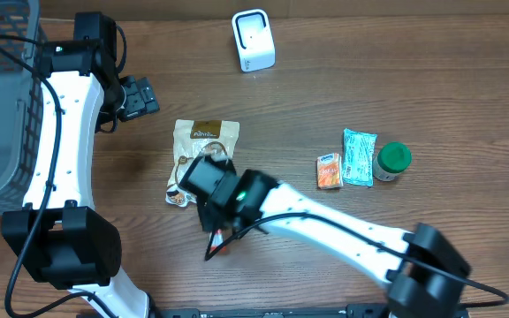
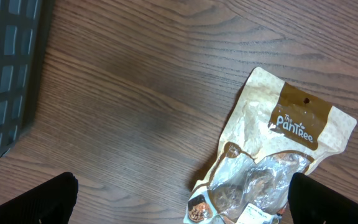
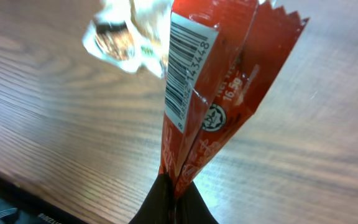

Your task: Scan the item barcode

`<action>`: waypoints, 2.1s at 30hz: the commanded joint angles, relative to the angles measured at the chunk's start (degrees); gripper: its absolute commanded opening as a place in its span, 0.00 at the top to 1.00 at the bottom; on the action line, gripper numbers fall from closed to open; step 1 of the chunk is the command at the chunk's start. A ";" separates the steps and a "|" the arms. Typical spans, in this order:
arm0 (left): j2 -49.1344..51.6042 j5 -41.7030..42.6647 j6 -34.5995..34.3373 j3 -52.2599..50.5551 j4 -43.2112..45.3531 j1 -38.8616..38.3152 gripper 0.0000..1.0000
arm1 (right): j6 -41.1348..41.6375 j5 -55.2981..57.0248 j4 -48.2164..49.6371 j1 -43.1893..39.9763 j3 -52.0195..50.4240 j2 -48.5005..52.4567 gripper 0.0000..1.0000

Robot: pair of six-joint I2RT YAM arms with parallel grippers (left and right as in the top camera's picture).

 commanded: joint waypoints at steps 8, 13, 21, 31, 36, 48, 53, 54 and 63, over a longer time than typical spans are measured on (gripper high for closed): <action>0.00 -0.50 0.04 0.55 0.07 0.24 0.00 | -11.21 -0.22 6.12 -14.32 -3.10 -0.68 0.96; 0.00 -0.50 0.04 0.55 0.07 0.24 0.00 | -11.54 -0.63 10.12 -17.73 -6.47 -0.57 0.96; -0.02 -0.50 0.04 0.55 0.07 0.24 0.00 | -12.74 -0.61 20.17 -18.21 -13.05 -0.52 0.96; 0.00 -0.50 0.04 0.55 0.07 0.24 0.00 | -14.38 1.14 25.35 -18.21 -16.59 -0.52 0.96; 0.00 -0.50 0.04 0.55 0.07 0.24 0.00 | -14.38 1.14 27.39 -18.21 -18.36 -0.52 0.96; 0.00 -0.50 0.04 0.55 0.07 0.24 0.00 | -15.67 2.43 27.65 -18.21 -18.60 -0.52 0.96; -0.02 -0.50 0.04 0.55 0.07 0.24 0.00 | -15.65 2.40 27.71 -18.21 -18.71 -0.52 0.96; -0.02 -0.50 0.04 0.55 0.07 0.24 0.00 | -15.65 2.40 27.71 -18.21 -18.80 -0.52 0.96; 0.00 -0.50 0.04 0.55 0.07 0.24 0.00 | -15.65 2.40 27.67 -18.21 -18.82 -0.52 0.96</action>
